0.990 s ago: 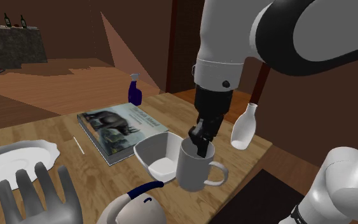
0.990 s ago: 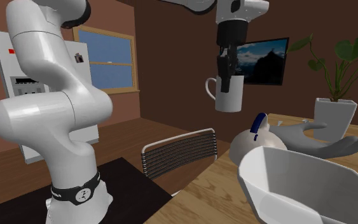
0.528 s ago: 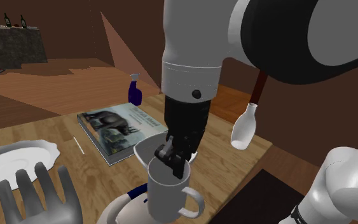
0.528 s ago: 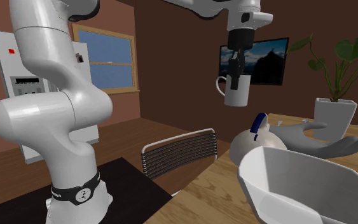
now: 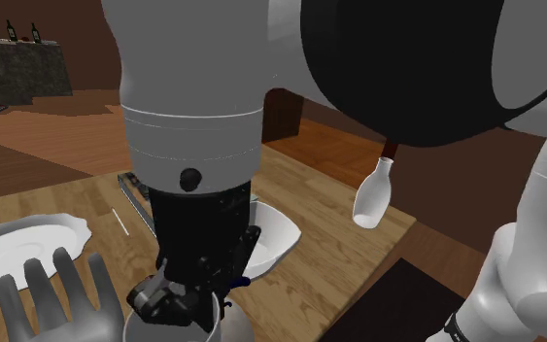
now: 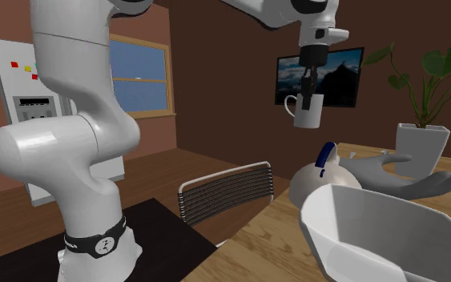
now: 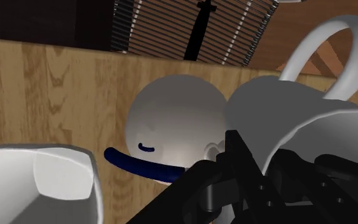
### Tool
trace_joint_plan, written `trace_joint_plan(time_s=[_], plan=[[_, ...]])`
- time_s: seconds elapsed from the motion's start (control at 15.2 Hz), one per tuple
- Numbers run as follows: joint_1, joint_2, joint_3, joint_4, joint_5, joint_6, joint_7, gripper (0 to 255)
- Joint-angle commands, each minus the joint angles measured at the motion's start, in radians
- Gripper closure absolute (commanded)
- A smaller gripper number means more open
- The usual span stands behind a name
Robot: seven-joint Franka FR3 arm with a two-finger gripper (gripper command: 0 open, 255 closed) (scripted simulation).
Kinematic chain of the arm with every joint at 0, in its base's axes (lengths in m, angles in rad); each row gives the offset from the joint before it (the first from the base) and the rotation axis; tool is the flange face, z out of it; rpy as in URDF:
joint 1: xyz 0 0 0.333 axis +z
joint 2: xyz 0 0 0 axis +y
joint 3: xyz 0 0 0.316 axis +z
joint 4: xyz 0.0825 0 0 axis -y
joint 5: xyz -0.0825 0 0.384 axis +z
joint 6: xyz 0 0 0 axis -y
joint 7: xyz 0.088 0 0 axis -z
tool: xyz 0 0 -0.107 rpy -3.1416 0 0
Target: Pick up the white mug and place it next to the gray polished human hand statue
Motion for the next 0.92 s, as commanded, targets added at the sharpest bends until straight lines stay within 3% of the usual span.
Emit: trace_joint_plan(time_s=[0.0, 0.26, 0.46, 0.53, 0.86], plan=[[0.078, 0.111, 0.007, 0.102, -0.087, -0.031, 0.081, 255], [0.276, 0.314, -0.031, 0.352, -0.229, -0.125, 0.181, 255], [0.457, 0.474, -0.082, 0.615, -0.323, -0.228, 0.212, 255], [0.494, 0.505, -0.095, 0.672, -0.338, -0.25, 0.212, 255], [0.441, 0.478, -0.084, 0.544, -0.322, -0.16, 0.223, 255]])
